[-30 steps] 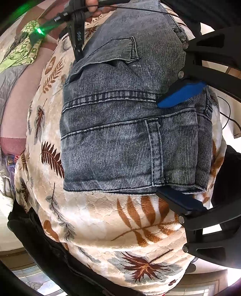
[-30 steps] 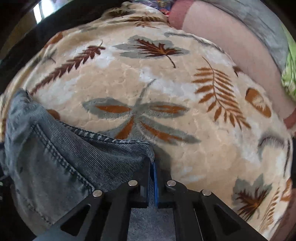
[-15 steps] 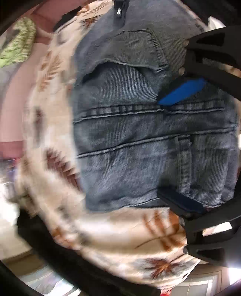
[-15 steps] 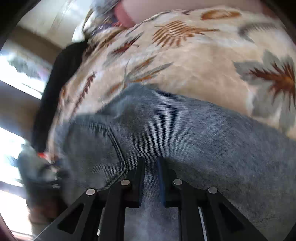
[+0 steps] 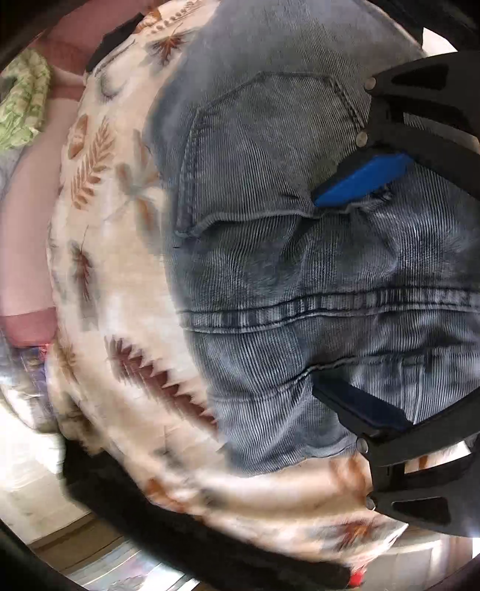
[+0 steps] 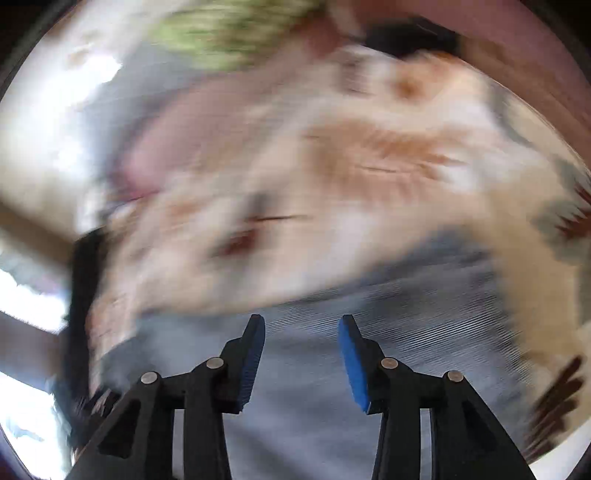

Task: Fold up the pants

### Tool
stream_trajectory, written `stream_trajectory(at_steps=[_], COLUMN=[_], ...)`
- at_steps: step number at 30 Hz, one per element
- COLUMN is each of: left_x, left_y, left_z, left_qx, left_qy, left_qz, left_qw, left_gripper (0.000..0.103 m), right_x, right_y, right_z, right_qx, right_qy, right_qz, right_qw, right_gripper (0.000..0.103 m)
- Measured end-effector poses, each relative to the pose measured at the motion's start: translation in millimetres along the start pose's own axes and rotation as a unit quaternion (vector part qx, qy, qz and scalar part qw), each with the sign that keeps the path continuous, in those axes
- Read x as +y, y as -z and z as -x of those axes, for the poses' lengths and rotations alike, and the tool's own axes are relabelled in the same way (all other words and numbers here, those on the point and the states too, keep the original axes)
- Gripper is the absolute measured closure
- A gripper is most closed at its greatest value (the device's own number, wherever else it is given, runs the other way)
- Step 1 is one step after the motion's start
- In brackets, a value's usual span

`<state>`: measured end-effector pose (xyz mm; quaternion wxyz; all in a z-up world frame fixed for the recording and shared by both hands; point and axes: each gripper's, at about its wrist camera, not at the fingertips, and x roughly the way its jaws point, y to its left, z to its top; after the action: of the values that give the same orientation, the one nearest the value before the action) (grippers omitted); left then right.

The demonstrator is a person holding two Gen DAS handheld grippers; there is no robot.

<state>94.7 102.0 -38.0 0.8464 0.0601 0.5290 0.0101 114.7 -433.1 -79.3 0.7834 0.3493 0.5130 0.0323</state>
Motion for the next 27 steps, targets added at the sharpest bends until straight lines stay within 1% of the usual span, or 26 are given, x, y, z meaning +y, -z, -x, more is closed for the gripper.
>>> stream_trajectory(at_steps=[1,2,4,6,7,8,10,11,13,14,15,16,18,20,22,24,25,26,27], left_x=[1.6,1.7,1.1,-2.4,-3.9,-9.2,-19.5,-28.0,-47.6,-56.4,-64.4,-70.9,-81.1,-82.4,-81.4,-77.9,-77.2,-77.6,-78.7], left_y=[-0.6,-2.7,-4.8,-7.1,-8.6,-10.6,-12.2,-13.4,-13.5,-11.9,-10.9,-9.8,-5.9,-0.3,4.8,5.5,5.4,4.7,4.3], left_z=[1.7,5.5,16.4,27.0,31.3,37.3,45.4,48.6,49.0,48.2,43.4,39.1,30.1,25.2,24.6,22.6,21.4,21.1,21.4], left_qx=[-0.002,-0.001,-0.016,-0.036,-0.047,-0.059,-0.074,-0.082,-0.094,-0.093,-0.089,-0.084,-0.075,-0.07,-0.072,-0.071,-0.069,-0.069,-0.068], left_qy=[-0.002,-0.003,-0.012,-0.022,-0.022,-0.015,0.006,0.016,0.03,0.031,0.03,0.028,0.023,0.02,0.022,0.031,0.032,0.031,0.03], left_qz=[0.005,0.005,0.0,-0.012,-0.018,-0.023,-0.033,-0.041,-0.066,-0.075,-0.087,-0.095,-0.109,-0.116,-0.112,-0.102,-0.1,-0.099,-0.099], left_qw=[1.0,1.0,0.9998,0.999,0.9985,0.9979,0.9967,0.9957,0.9929,0.9923,0.9918,0.9915,0.9909,0.9906,0.9908,0.9917,0.9921,0.9922,0.9923], left_gripper=[0.003,0.003,0.004,0.004,0.004,0.004,0.004,0.004,0.004,0.004,0.004,0.004,0.004,0.004,0.004,0.004,0.004,0.004,0.004], right_x=[-8.6,-9.5,3.8,3.9,-1.0,-5.1,-13.3,-19.2,-28.0,-30.7,-33.9,-31.5,-19.7,-2.7,8.3,7.9,-1.3,-9.2,-17.5], right_y=[-3.8,-6.3,-7.6,-7.4,-6.4,-6.8,-7.5,-8.4,-6.0,-6.2,-5.4,-6.5,-6.9,-4.3,-3.2,-6.7,-9.9,-12.9,-14.1], right_z=[4.8,14.4,43.5,65.8,77.0,84.5,90.0,90.9,74.7,67.0,61.4,55.1,57.9,70.3,82.0,79.7,66.5,44.9,34.0], right_qx=[-0.006,-0.013,-0.057,-0.082,-0.093,-0.099,-0.1,-0.096,-0.063,-0.048,-0.042,-0.035,-0.054,-0.082,-0.109,-0.121,-0.1,-0.061,-0.048], right_qy=[-0.029,-0.042,-0.028,-0.031,-0.007,0.032,0.1,0.115,0.122,0.127,0.137,0.146,0.161,0.167,0.172,0.18,0.187,0.187,0.187], right_qz=[-0.023,-0.029,0.021,0.032,0.033,0.039,0.055,0.058,0.063,0.068,0.077,0.091,0.117,0.152,0.172,0.175,0.171,0.162,0.156], right_qw=[0.999,0.999,0.998,0.996,0.995,0.994,0.988,0.987,0.989,0.988,0.987,0.984,0.978,0.971,0.964,0.96,0.962,0.967,0.969], right_gripper=[0.063,0.063,0.062,0.056,0.054,0.053,0.053,0.053,0.054,0.06,0.07,0.09,0.091,0.093,0.093,0.093,0.09,0.088,0.085])
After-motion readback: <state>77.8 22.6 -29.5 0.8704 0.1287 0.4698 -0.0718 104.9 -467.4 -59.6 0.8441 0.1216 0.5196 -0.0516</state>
